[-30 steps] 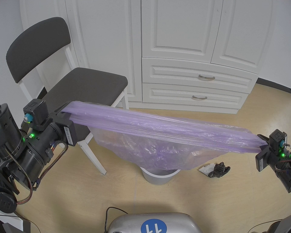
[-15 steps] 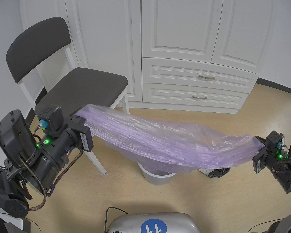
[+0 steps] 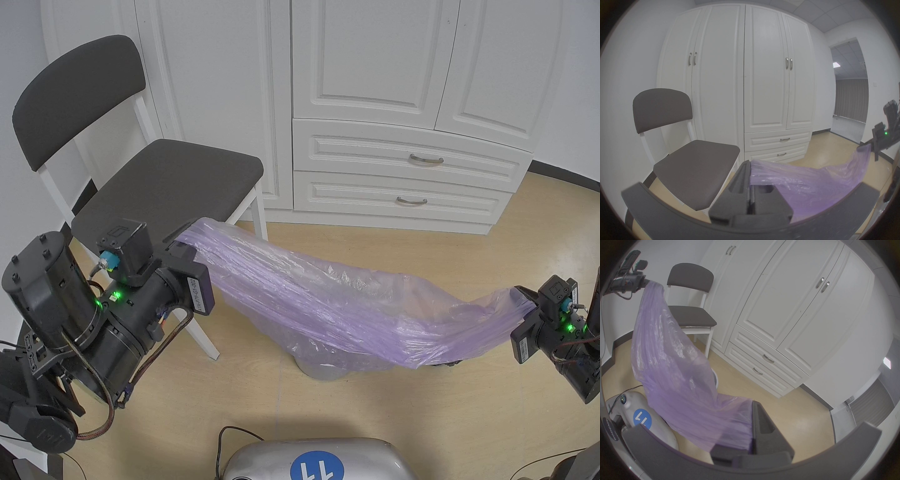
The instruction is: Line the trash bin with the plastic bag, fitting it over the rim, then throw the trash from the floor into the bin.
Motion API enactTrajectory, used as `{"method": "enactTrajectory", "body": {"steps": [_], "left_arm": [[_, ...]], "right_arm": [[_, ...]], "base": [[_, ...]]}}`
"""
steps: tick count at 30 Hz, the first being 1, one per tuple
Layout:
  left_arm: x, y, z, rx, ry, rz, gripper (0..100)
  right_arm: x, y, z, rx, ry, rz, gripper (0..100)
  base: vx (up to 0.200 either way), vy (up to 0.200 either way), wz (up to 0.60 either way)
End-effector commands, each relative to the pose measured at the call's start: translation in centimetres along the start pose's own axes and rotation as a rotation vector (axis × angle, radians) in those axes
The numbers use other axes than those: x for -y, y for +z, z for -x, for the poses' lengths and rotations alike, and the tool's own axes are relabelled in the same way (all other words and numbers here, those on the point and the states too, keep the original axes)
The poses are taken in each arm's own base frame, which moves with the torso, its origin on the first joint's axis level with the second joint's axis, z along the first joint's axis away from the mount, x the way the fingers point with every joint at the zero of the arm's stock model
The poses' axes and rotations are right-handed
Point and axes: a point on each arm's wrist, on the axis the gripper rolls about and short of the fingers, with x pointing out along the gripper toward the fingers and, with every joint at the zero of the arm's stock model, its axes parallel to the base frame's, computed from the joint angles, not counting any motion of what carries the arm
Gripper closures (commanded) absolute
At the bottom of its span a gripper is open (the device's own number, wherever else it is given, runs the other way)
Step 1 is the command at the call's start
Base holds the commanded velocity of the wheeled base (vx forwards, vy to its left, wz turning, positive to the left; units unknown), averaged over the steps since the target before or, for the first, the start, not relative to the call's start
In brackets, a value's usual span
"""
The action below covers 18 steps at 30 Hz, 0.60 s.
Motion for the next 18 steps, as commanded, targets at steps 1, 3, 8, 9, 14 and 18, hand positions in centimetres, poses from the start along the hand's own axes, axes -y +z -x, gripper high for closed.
{"method": "enactTrajectory", "body": {"steps": [1, 3, 8, 9, 14, 18], "left_arm": [[0.7, -0.6, -0.4, -0.008, -0.016, 0.002, 100], [1.4, -0.9, -0.4, -0.011, -0.037, 0.002, 100], [2.5, -1.1, -0.2, -0.016, -0.067, 0.015, 100], [2.6, -1.1, -0.2, -0.012, -0.070, 0.021, 100], [4.2, -1.0, -0.6, 0.040, -0.107, 0.074, 100], [4.9, -1.5, -1.5, 0.078, -0.103, 0.095, 100]], "right_arm": [[-0.4, 0.0, -0.1, -0.002, 0.019, 0.012, 100], [-0.5, 0.0, -0.1, -0.002, 0.022, 0.008, 100], [-0.8, 0.6, 0.1, 0.056, 0.028, -0.031, 100], [-0.9, 0.6, 0.2, 0.065, 0.032, -0.035, 100], [-1.9, 1.1, 0.8, 0.146, 0.088, -0.062, 100], [-2.4, 1.3, 1.1, 0.189, 0.133, -0.072, 100]], "base": [[0.000, 0.000, 0.00], [0.000, 0.000, 0.00], [0.000, 0.000, 0.00], [0.000, 0.000, 0.00], [0.000, 0.000, 0.00], [0.000, 0.000, 0.00]]}}
